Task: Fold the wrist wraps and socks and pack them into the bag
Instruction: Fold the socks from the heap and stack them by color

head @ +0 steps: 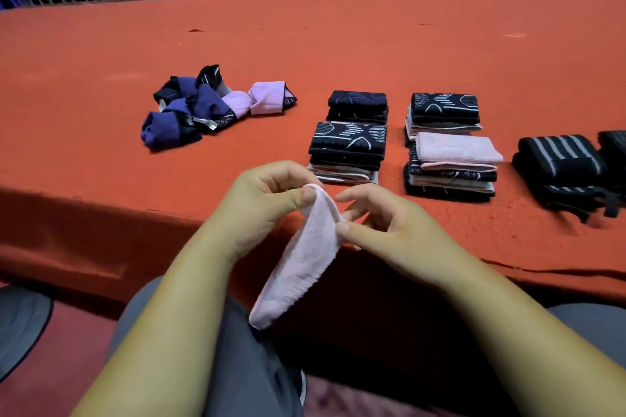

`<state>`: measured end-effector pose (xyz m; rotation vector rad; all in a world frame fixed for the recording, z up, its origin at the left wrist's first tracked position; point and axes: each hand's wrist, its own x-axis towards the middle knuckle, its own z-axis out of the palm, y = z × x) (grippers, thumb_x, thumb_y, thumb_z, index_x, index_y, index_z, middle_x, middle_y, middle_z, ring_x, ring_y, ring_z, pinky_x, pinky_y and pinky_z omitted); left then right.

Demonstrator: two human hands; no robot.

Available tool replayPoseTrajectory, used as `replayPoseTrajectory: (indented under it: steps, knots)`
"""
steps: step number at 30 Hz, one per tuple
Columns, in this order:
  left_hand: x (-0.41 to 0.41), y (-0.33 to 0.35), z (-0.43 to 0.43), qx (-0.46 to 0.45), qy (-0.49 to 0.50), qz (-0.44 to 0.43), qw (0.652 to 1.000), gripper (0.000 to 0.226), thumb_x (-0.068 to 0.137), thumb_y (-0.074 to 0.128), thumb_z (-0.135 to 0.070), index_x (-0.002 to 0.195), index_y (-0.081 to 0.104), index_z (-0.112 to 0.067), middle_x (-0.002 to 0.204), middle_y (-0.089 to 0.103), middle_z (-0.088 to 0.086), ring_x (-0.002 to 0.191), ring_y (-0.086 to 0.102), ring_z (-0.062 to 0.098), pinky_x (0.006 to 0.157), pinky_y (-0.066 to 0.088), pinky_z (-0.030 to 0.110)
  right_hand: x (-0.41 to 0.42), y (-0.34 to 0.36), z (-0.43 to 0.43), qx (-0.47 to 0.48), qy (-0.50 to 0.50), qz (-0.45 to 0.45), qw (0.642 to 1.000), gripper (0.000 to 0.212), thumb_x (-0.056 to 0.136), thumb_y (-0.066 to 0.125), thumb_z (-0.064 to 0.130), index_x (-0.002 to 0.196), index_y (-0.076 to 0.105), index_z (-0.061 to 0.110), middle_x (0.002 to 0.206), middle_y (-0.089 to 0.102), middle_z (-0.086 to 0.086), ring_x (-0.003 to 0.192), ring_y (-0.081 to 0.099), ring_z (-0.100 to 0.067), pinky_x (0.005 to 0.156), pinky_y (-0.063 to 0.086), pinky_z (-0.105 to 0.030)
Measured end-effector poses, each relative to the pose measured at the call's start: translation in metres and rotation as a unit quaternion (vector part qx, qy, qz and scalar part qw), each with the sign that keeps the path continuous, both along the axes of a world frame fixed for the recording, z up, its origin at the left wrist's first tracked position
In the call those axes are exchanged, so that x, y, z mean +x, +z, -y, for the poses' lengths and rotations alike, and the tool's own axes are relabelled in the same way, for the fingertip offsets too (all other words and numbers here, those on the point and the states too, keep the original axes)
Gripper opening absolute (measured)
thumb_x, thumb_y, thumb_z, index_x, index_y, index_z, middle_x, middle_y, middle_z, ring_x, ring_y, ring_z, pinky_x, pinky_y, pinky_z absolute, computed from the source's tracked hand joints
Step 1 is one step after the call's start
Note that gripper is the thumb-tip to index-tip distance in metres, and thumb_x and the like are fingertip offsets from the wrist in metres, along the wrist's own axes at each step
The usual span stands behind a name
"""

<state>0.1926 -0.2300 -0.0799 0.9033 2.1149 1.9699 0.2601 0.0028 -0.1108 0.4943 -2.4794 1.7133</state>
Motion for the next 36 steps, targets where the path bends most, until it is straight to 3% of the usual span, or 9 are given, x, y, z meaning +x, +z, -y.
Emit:
replayPoseTrajectory:
  steps: [6,10,14,17,21,26,29,34,36]
  knots:
    - [-0.01,-0.004,0.009,-0.044,0.021,-0.025,0.999,0.01,0.092,0.076,-0.013,0.099,0.074,-0.007,0.102,0.074,0.019,0.094,0.066,0.018,0.089,0.052,0.035,-0.002,0.001,-0.003,0.061,-0.048,-0.046,0.996,0.017,0.093,0.08,0.012,0.095,0.072,0.027,0.099,0.07,0.01,0.081,0.067,-0.01,0.078,0.05,-0.031]
    - [-0.011,-0.007,0.01,-0.074,0.033,0.004,0.997,0.009,0.091,0.079,-0.012,0.099,0.076,-0.009,0.116,0.078,0.004,0.1,0.069,0.014,0.081,0.057,0.028,-0.003,0.006,-0.01,-0.029,0.01,-0.04,0.999,0.01,0.099,0.071,0.004,0.103,0.079,0.009,0.109,0.069,-0.006,0.086,0.067,-0.01,0.077,0.054,-0.023]
    - [-0.016,-0.009,0.018,-0.129,0.026,-0.022,0.991,0.005,0.094,0.075,-0.005,0.094,0.075,-0.01,0.101,0.079,0.009,0.092,0.068,0.014,0.083,0.055,0.03,0.0,0.019,-0.026,0.055,0.039,-0.024,0.997,0.015,0.107,0.063,0.021,0.109,0.078,0.019,0.107,0.068,-0.002,0.1,0.067,-0.017,0.09,0.053,-0.027]
    - [-0.014,-0.007,0.021,-0.156,0.016,-0.049,0.986,0.006,0.092,0.076,-0.001,0.092,0.075,-0.007,0.087,0.075,0.011,0.08,0.064,0.009,0.077,0.052,0.023,0.003,0.029,-0.038,0.14,0.092,0.043,0.985,0.023,0.11,0.059,0.03,0.096,0.072,0.018,0.09,0.068,0.01,0.086,0.061,-0.004,0.081,0.048,-0.025]
    - [-0.012,-0.006,0.014,-0.143,-0.021,-0.076,0.987,0.008,0.09,0.077,0.0,0.096,0.079,-0.005,0.1,0.078,0.012,0.098,0.072,0.021,0.091,0.055,0.031,0.001,0.031,-0.037,0.154,0.087,-0.006,0.984,0.025,0.103,0.07,0.033,0.08,0.071,0.024,0.094,0.071,0.004,0.093,0.069,-0.015,0.091,0.053,-0.041]
    - [-0.013,-0.004,0.019,-0.139,-0.062,-0.07,0.986,0.01,0.091,0.074,-0.001,0.098,0.081,-0.003,0.115,0.076,0.005,0.112,0.069,0.019,0.098,0.049,0.025,0.003,0.035,-0.042,0.14,0.103,0.058,0.983,0.016,0.099,0.072,0.035,0.095,0.082,0.022,0.1,0.079,0.001,0.101,0.073,-0.022,0.1,0.053,-0.046]
    - [-0.012,-0.004,0.018,-0.155,-0.084,-0.068,0.982,0.006,0.091,0.075,-0.004,0.092,0.08,-0.003,0.119,0.074,0.003,0.117,0.068,0.022,0.102,0.049,0.028,0.002,0.036,-0.043,0.151,0.112,0.03,0.982,0.009,0.097,0.077,0.029,0.093,0.084,0.023,0.102,0.074,0.004,0.1,0.071,-0.019,0.098,0.052,-0.045]
    - [-0.011,-0.004,0.016,-0.154,-0.083,-0.046,0.983,0.007,0.091,0.072,-0.011,0.084,0.076,-0.01,0.119,0.073,0.003,0.117,0.067,0.022,0.104,0.048,0.033,0.002,0.033,-0.041,0.136,0.076,-0.007,0.988,0.006,0.095,0.081,0.021,0.097,0.085,0.026,0.1,0.062,0.004,0.094,0.064,-0.018,0.088,0.048,-0.034]
    - [-0.01,-0.004,0.015,-0.149,-0.076,-0.046,0.985,0.007,0.091,0.072,-0.012,0.085,0.075,-0.009,0.118,0.074,0.005,0.115,0.067,0.022,0.103,0.048,0.035,0.002,0.033,-0.039,0.123,0.05,-0.023,0.991,0.017,0.093,0.082,0.017,0.104,0.084,0.03,0.098,0.058,0.002,0.092,0.061,-0.016,0.085,0.047,-0.026]
